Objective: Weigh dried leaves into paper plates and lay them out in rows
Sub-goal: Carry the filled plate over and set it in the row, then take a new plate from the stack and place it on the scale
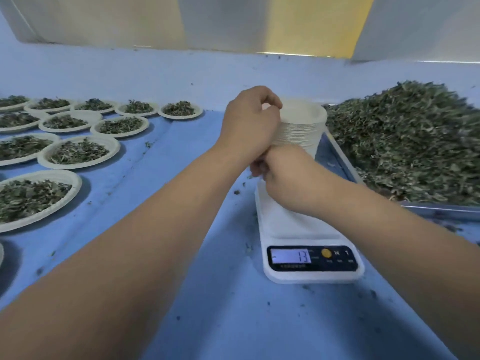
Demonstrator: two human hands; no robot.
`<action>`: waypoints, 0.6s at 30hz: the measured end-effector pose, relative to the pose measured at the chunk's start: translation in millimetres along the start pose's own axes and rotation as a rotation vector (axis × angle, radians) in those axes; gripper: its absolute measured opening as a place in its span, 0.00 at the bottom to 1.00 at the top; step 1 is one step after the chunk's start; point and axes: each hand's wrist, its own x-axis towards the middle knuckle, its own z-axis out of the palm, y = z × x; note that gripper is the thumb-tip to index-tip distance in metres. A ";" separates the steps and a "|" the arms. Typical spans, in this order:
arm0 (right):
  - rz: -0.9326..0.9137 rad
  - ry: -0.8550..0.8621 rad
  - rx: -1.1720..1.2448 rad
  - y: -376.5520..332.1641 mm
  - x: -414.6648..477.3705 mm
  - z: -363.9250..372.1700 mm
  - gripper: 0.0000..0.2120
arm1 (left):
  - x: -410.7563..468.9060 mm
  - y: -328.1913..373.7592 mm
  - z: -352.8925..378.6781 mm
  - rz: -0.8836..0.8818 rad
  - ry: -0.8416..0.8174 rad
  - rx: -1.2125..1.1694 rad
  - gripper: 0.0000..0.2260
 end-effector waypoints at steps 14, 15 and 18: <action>0.471 0.366 0.133 140.7 -98.5 -56.6 0.16 | -1.0 27.6 57.0 0.285 -0.244 0.956 0.04; 0.509 0.342 0.113 149.6 -100.4 -57.8 0.17 | -0.2 27.6 57.2 0.274 -0.235 0.971 0.04; 0.549 0.241 0.125 169.6 -104.2 -57.0 0.16 | 6.0 24.8 59.2 0.303 -0.212 1.025 0.09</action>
